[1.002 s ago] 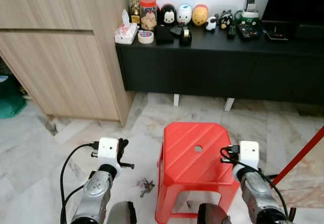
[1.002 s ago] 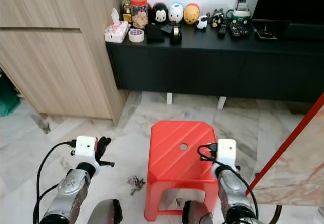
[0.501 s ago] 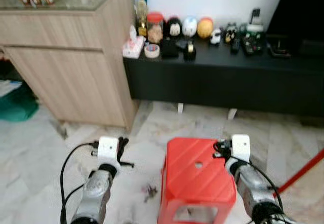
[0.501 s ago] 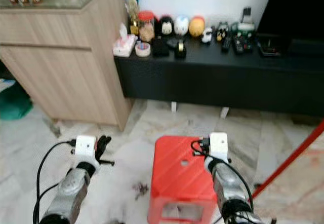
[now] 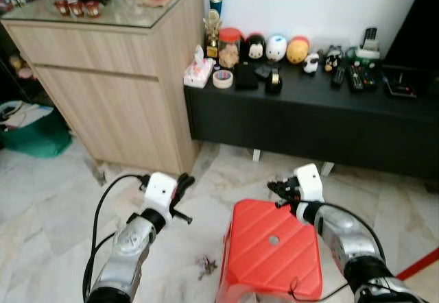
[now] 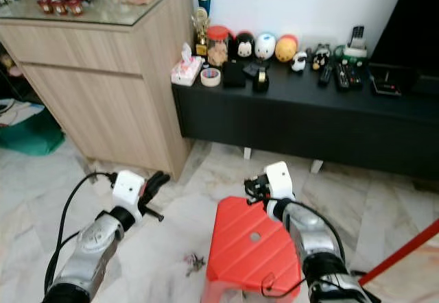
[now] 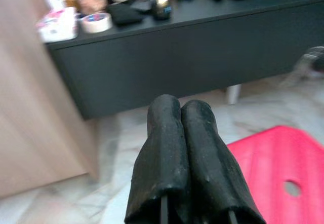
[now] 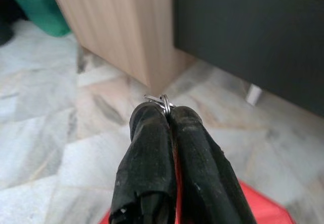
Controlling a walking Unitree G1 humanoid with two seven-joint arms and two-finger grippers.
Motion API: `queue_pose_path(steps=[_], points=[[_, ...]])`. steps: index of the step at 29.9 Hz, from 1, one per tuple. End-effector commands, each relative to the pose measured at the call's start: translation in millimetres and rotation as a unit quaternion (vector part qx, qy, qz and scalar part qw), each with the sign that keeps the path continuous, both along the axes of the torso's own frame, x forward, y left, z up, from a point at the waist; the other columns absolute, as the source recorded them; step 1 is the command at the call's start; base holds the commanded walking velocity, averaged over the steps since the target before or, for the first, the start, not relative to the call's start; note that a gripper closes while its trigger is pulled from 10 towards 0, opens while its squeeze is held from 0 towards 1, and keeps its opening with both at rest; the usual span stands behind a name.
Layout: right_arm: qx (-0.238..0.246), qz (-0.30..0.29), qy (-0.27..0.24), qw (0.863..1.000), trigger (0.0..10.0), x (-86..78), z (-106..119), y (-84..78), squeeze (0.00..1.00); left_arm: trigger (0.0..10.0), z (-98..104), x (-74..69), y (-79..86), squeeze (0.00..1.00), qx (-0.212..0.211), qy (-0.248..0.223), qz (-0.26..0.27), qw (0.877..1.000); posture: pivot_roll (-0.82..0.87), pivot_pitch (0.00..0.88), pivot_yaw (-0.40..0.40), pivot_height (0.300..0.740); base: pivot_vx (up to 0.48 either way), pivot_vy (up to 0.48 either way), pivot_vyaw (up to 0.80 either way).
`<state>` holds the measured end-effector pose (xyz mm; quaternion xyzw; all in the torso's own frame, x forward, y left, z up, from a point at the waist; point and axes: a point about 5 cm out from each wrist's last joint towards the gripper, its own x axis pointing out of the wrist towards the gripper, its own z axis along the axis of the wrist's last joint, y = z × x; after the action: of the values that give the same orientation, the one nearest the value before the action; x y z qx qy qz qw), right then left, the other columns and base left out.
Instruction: Hang keys on a hook
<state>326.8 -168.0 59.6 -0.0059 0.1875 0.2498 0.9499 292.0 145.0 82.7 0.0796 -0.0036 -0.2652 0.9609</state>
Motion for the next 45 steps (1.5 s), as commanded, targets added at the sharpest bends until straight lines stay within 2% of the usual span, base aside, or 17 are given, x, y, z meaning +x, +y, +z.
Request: queue_pose_path(steps=[1, 9, 13, 14, 16, 22, 28, 32, 33, 45], points=[[0.014, 0.033, -0.017, 0.999, 10.0, 6.2, 18.1, 6.4, 0.0, 10.0, 5.0, -6.8, -11.2, 0.0, 0.019, 0.007, -0.068, 0.997, -0.03, 0.0, -0.01, 0.734, 0.0, 0.0, 0.0], [0.032, 0.066, -0.041, 0.996, 10.0, 9.7, 38.3, 16.0, 0.0, 10.0, 9.3, -15.2, -27.2, 0.0, 0.051, 0.021, -0.148, 0.987, -0.03, 0.0, -0.012, 0.734, 0.0, 0.0, 0.0], [0.039, 0.148, -0.054, 0.987, 10.0, -0.3, 52.0, 33.8, 0.0, 10.0, 14.7, -21.1, -36.4, 0.0, 0.049, 0.033, -0.184, 0.981, -0.03, 0.0, -0.012, 0.734, 0.0, 0.0, 0.0], [0.026, 0.176, -0.058, 0.982, 10.0, -5.4, 53.8, 39.7, 0.0, 10.0, 15.7, -19.8, -36.8, 0.0, 0.065, 0.028, -0.182, 0.981, -0.03, 0.0, -0.012, 0.734, 0.0, 0.0, 0.0], [0.016, 0.19, -0.058, 0.98, 10.0, -8.3, 53.9, 42.7, 0.0, 10.0, 15.2, -17.5, -36.0, 0.0, 0.077, 0.024, -0.175, 0.981, -0.03, 0.0, -0.012, 0.734, 0.0, 0.0, 0.0], [0.024, 0.226, -0.062, 0.972, 10.0, -15.7, 61.2, 49.6, 0.0, 10.0, 16.4, -14.2, -36.0, 0.0, 0.084, 0.016, -0.165, 0.983, -0.04, 0.0, -0.012, 0.734, 0.0, 0.0, 0.0], [0.004, 0.24, -0.047, 0.97, 10.0, -20.4, 56.0, 46.1, 0.0, 10.0, 17.5, -14.0, -36.5, 0.0, 0.094, 0.009, -0.156, 0.983, -0.04, 0.0, -0.017, 0.734, 0.0, 0.0, 0.0], [-0.005, 0.243, -0.037, 0.969, 10.0, -22.9, 53.4, 43.5, 0.0, 10.0, 18.4, -11.5, -32.2, 0.0, 0.108, -0.002, -0.132, 0.985, -0.04, 0.0, -0.019, 0.734, 0.0, 0.0, 0.0], [-0.011, 0.242, -0.031, 0.97, 10.0, -23.7, 51.8, 42.3, 0.0, 10.0, 19.2, -10.4, -30.4, 1.0, 0.109, -0.007, -0.124, 0.986, -0.04, 0.0, -0.023, 0.734, 0.0, 0.0, 0.0], [-0.012, 0.264, -0.03, 0.964, 10.0, -26.7, 58.2, 43.8, 0.0, 10.0, 20.8, -7.4, -28.9, 1.0, 0.108, -0.004, -0.12, 0.987, -0.04, 0.0, -0.027, 0.734, 0.0, 0.0, 0.0]])
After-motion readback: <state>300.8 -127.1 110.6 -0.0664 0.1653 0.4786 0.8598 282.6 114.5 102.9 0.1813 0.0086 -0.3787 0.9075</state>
